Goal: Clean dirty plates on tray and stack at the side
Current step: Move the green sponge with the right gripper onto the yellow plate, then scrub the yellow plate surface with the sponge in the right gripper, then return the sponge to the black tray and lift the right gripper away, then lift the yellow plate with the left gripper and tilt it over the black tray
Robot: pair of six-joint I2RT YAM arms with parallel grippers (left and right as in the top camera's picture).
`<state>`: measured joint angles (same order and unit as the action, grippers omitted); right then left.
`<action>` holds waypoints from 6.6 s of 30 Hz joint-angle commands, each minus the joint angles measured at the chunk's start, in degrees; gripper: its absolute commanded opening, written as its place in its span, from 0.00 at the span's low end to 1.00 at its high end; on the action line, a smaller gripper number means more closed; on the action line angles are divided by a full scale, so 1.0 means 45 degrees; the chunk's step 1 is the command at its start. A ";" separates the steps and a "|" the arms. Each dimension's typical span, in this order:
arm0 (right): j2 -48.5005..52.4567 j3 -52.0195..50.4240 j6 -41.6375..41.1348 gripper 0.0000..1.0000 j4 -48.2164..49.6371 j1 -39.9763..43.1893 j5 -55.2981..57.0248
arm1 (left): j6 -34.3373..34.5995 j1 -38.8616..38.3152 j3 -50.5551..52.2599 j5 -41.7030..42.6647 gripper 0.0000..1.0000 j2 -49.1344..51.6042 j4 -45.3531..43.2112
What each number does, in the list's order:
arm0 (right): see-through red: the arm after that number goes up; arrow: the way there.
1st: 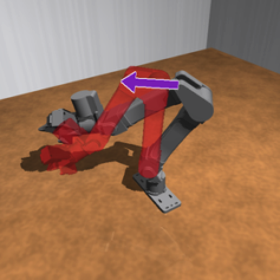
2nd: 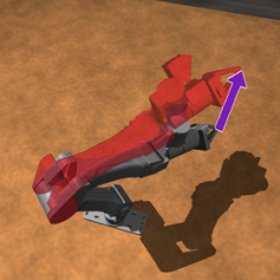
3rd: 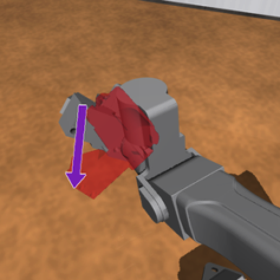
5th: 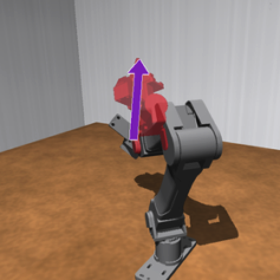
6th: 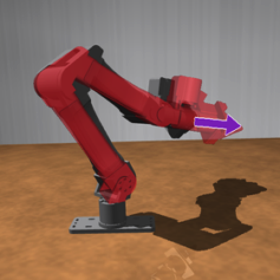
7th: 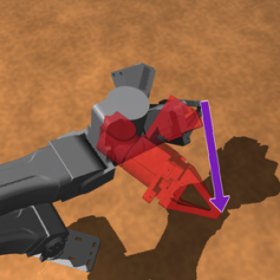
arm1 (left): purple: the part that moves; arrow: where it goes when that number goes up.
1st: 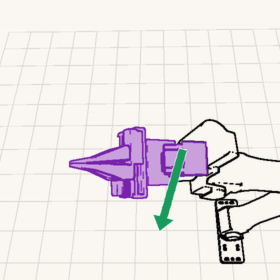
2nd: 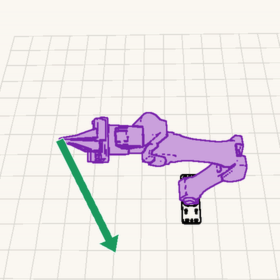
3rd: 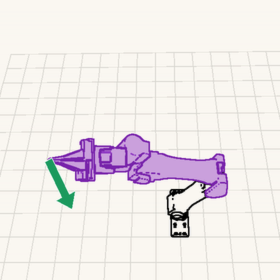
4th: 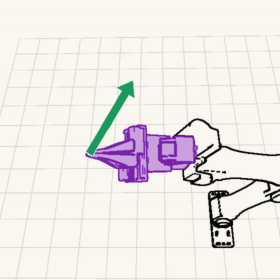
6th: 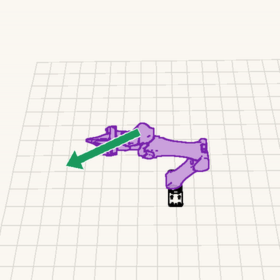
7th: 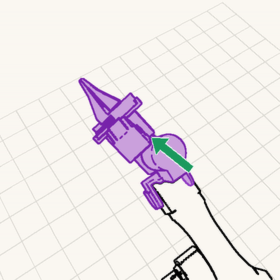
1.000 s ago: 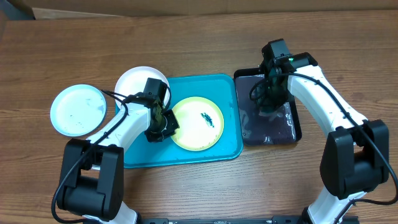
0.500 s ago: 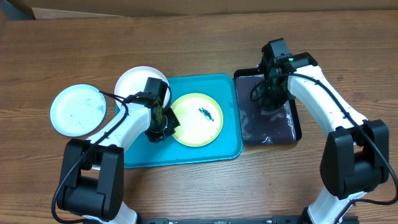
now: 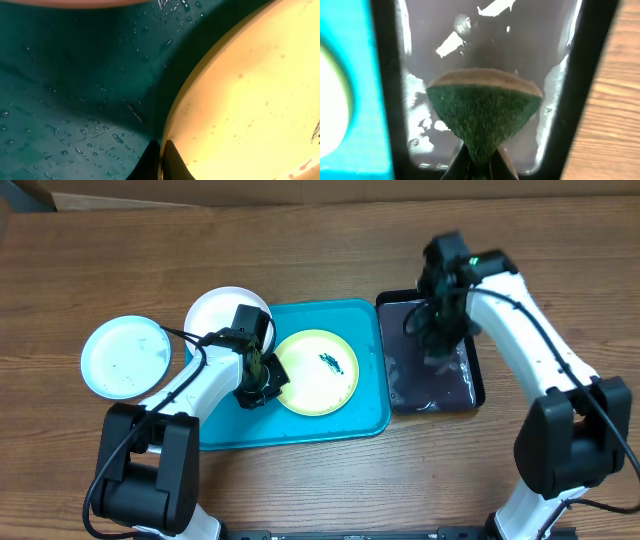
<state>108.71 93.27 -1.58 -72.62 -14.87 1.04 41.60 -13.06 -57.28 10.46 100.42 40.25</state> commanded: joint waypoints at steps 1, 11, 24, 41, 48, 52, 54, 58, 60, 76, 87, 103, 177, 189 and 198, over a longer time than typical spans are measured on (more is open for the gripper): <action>-0.0160 0.2259 -0.0165 0.04 -0.0636 -0.0408 -0.1331 | -0.0272 -0.0034 0.0102 -0.0267 0.04 0.0044 0.0058; 0.0000 0.2239 -0.0180 0.04 0.0826 -0.2662 -0.3653 | -0.0301 -0.0034 0.0102 -0.0170 0.04 0.0044 0.0044; 0.1962 0.1841 -0.1326 0.04 0.1831 -0.5994 0.3740 | -0.0306 -0.0034 0.0102 -0.0170 0.04 0.0044 0.0049; 0.2739 0.1219 -0.1365 0.04 0.2895 -0.6314 0.3764 | -0.0631 -0.0034 0.0102 -0.0165 0.04 0.0044 0.0068; 0.2744 -0.0039 -0.1365 0.04 0.4255 -0.6271 0.3959 | -0.0636 -0.0034 0.0102 -0.0165 0.04 0.0044 0.0053; 0.2744 -0.0335 -0.1360 0.04 0.4541 -0.6251 0.4099 | -0.0636 -0.0034 0.0102 -0.0165 0.04 0.0044 0.0049; 0.2744 -0.0515 -0.1360 0.04 0.4750 -0.6251 0.4095 | -0.0631 -0.0034 0.0102 -0.0165 0.04 0.0044 0.0049; 0.2744 -0.0933 -0.1365 0.04 0.5197 -0.6251 0.4095 | -0.0636 -0.0034 0.0102 -0.0165 0.04 0.0044 0.0053; 0.2749 -0.1156 -0.1365 0.04 0.5493 -0.6251 0.4099 | -0.0636 -0.0034 0.0102 -0.0165 0.04 0.0044 0.0053; 0.2851 -0.1525 -0.1807 0.04 0.6062 -0.6227 0.3240 | -0.0636 -0.0034 0.0102 -0.0165 0.04 0.0044 0.0049; 0.3381 -0.1647 -0.2327 0.04 0.6052 -0.5260 0.0102 | -0.0685 -0.0034 0.0102 -0.0170 0.04 0.0044 0.0049; 0.3385 -0.1647 -0.2667 0.04 0.6023 -0.4857 -0.2365 | -0.0685 -0.0034 0.0102 -0.0170 0.04 0.0044 0.0044; 0.0675 -0.0636 -0.0986 0.70 0.2521 0.1073 -0.0180 | -0.1209 -0.0034 0.0102 -0.0471 0.39 0.0044 0.0005; 0.0714 0.0432 -0.2375 1.00 0.2147 0.4575 -0.0447 | -0.1214 -0.0214 0.0219 -0.0423 0.26 0.0471 -0.0083; 0.0714 0.0432 -0.2370 1.00 0.2113 0.6586 -0.0452 | -0.2414 0.0000 -0.1098 -0.0087 0.04 0.0457 0.0894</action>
<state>112.51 94.91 -11.79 -63.11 13.65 -1.02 34.48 -13.43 -58.67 10.28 101.30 42.30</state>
